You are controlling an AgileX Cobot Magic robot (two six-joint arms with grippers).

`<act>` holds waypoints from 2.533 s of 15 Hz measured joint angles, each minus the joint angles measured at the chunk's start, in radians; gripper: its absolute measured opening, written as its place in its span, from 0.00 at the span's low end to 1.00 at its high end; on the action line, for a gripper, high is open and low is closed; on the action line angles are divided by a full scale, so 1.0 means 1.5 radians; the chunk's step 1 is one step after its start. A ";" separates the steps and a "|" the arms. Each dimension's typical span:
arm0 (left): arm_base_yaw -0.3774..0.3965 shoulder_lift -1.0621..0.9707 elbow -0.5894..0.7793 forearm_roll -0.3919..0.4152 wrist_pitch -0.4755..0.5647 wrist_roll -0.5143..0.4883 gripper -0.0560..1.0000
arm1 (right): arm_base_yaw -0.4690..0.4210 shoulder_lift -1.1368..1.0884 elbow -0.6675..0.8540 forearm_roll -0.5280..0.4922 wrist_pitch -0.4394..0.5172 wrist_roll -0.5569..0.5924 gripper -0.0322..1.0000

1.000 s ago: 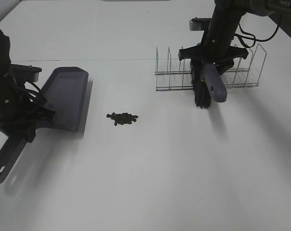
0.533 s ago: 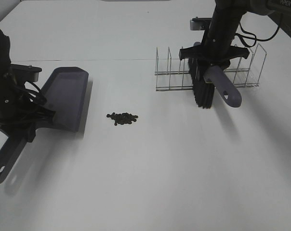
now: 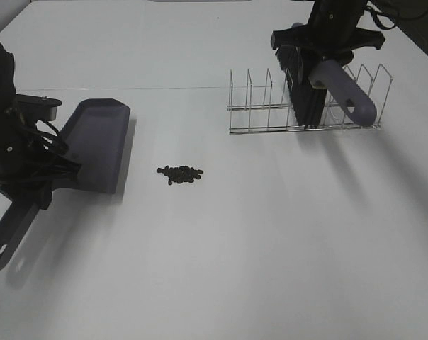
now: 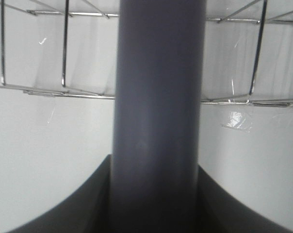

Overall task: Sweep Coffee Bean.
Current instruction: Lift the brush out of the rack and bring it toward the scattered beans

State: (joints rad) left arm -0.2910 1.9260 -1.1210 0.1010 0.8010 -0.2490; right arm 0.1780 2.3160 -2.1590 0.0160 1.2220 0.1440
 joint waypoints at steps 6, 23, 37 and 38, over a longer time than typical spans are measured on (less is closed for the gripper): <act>0.000 0.000 0.000 0.000 0.000 0.011 0.37 | 0.000 -0.087 0.007 0.001 0.002 -0.003 0.29; 0.000 0.001 0.000 0.005 0.019 0.073 0.37 | 0.003 -0.443 0.530 0.001 0.006 -0.022 0.29; -0.065 0.075 -0.007 0.048 0.028 0.045 0.37 | 0.251 -0.195 0.447 -0.155 -0.025 0.065 0.29; -0.065 0.076 -0.007 0.047 0.031 0.045 0.37 | 0.265 -0.171 0.421 -0.156 -0.025 0.065 0.29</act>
State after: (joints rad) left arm -0.3890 2.0400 -1.1320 0.1720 0.8470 -0.1810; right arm 0.5750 2.0590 -1.5270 -0.2180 1.1840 0.2420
